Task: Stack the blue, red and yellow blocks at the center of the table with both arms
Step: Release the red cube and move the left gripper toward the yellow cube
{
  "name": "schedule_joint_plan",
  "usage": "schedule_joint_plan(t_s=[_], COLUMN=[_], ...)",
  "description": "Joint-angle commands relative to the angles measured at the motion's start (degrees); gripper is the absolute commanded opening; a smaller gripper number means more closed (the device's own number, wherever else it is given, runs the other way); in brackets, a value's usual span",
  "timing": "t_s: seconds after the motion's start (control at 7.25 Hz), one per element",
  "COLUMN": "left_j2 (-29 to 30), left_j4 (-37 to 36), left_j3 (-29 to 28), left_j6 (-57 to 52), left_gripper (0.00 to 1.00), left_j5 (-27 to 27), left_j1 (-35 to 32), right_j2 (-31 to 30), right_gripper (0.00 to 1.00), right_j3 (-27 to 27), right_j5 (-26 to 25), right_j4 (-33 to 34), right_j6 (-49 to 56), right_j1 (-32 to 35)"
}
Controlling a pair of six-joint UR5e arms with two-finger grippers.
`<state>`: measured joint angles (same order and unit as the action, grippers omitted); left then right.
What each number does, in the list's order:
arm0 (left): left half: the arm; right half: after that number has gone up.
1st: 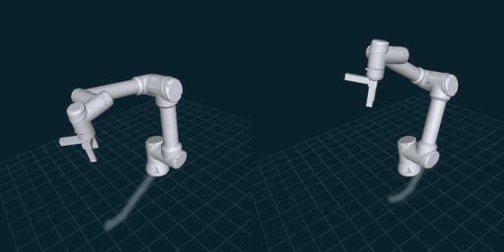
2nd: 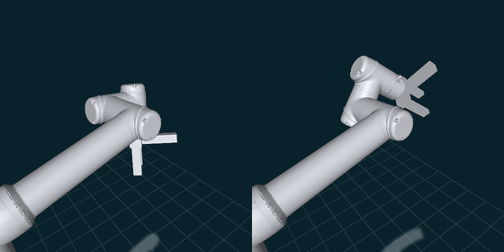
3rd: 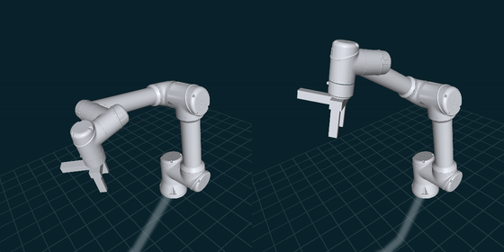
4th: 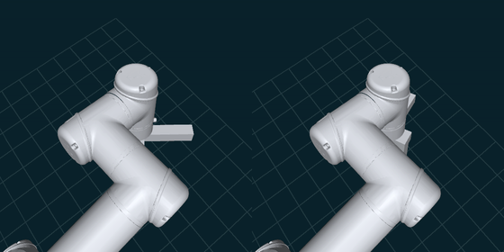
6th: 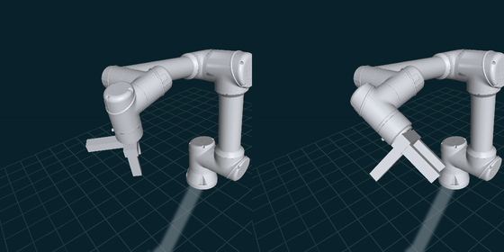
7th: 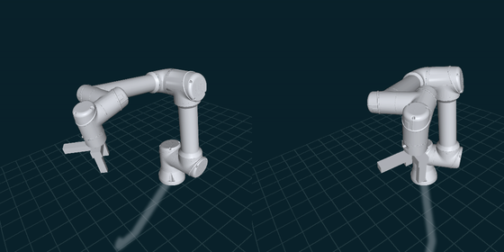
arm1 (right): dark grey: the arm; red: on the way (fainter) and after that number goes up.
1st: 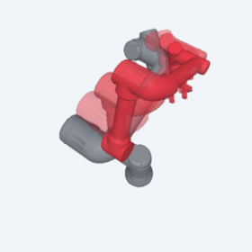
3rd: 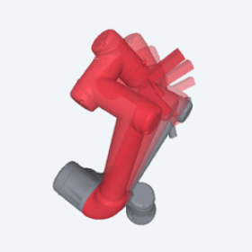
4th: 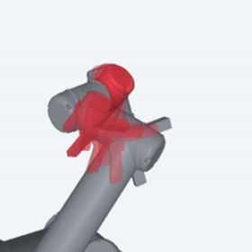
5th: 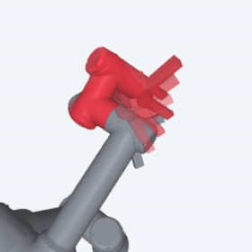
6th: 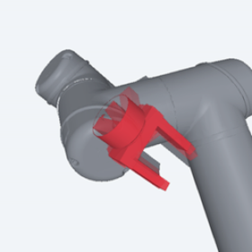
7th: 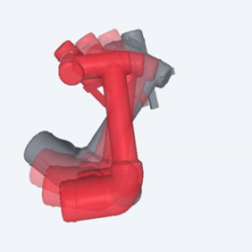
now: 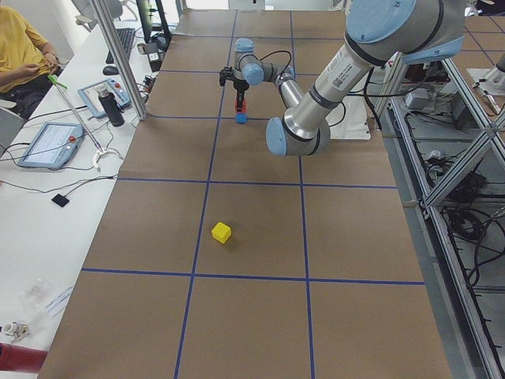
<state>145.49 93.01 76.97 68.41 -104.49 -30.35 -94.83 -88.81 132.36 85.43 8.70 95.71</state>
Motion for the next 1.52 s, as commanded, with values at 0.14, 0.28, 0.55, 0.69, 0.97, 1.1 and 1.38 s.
schedule_joint_plan(t_s=[0.14, 0.28, 0.55, 0.69, 0.97, 1.1, 1.38], left_j2=[-0.1, -0.3, -0.5, -0.6, -0.6, -0.4, -4.2], left_j4=[0.0, 0.0, 0.1, 0.2, 1.6, 1.6, -2.4], left_j3=[-0.2, -0.2, -0.1, 0.1, 0.2, 1.2, 11.0], left_j6=[-0.1, -0.2, -0.7, -1.0, -1.0, -1.1, -8.0], left_gripper=[0.33, 0.33, 0.48, 0.99, 1.0, 1.0, 1.0], left_j5=[1.0, 1.0, 1.2, 1.3, 1.3, 1.2, 0.8], left_j1=[0.4, 0.4, 0.4, 0.4, 0.6, 0.5, -1.3], right_j2=[0.0, 0.0, 0.0, 0.0, 0.0, 0.0, 0.0], right_gripper=[0.99, 0.99, 0.99, 0.99, 0.99, 0.99, 0.99], right_j3=[0.0, 0.0, 0.0, 0.0, 0.0, 0.0, -0.1], right_j5=[0.0, 0.0, 0.0, 0.0, 0.0, 0.0, 0.0], right_j4=[0.0, 0.0, 0.0, 0.0, 0.0, 0.0, -0.1], right_j6=[0.0, 0.0, 0.0, 0.0, 0.0, 0.0, 0.2], right_j1=[0.0, 0.0, 0.0, 0.0, 0.0, 0.0, 0.0])
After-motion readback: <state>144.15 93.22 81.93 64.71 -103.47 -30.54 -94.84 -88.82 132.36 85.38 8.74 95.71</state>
